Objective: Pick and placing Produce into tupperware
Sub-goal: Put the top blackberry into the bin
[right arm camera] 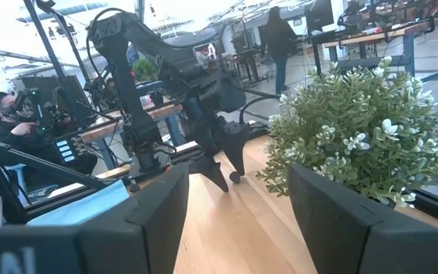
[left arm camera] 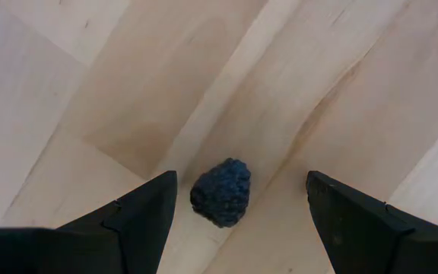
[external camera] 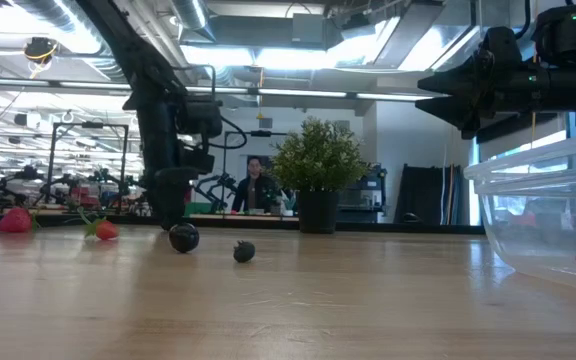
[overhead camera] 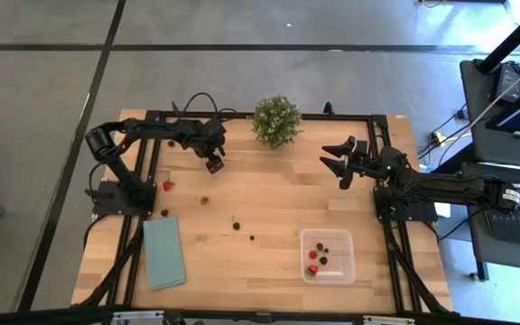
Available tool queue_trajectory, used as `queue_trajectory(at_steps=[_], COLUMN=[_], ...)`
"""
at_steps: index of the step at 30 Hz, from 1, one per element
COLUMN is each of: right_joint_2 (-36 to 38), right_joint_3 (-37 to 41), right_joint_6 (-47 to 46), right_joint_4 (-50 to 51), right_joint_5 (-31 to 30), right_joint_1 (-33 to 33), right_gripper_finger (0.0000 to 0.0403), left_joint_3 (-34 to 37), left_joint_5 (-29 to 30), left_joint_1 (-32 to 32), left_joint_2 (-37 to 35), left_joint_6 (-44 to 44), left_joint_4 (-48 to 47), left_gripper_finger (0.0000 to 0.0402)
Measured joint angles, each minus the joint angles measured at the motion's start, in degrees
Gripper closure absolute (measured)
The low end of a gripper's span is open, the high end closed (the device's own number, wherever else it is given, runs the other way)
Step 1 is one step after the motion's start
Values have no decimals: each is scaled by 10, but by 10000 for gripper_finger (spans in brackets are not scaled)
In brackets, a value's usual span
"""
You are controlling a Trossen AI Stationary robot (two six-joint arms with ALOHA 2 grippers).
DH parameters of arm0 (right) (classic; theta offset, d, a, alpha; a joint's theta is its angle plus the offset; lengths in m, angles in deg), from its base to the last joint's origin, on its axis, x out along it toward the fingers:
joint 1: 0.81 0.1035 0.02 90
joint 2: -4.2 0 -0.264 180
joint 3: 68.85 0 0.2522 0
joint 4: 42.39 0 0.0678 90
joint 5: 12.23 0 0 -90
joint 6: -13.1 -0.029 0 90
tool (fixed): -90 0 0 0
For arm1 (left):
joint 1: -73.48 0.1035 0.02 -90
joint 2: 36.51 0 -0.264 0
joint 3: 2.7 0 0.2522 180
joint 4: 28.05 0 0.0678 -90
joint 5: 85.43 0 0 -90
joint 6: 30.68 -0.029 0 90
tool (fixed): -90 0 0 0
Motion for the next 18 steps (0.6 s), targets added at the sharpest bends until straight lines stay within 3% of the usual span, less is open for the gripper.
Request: queue_trajectory(at_steps=[7,18], right_joint_2=[0,0], right_joint_3=[0,0], right_joint_6=[0,0], right_joint_4=[1,1], right_joint_5=[0,0], right_joint_1=[0,0], right_gripper_finger=[176,176], left_joint_3=[0,0], left_joint_5=[3,6], left_joint_1=[-6,-19], left_joint_2=[2,2], left_joint_6=[0,6], left_joint_4=[0,-4], left_gripper_finger=[136,209])
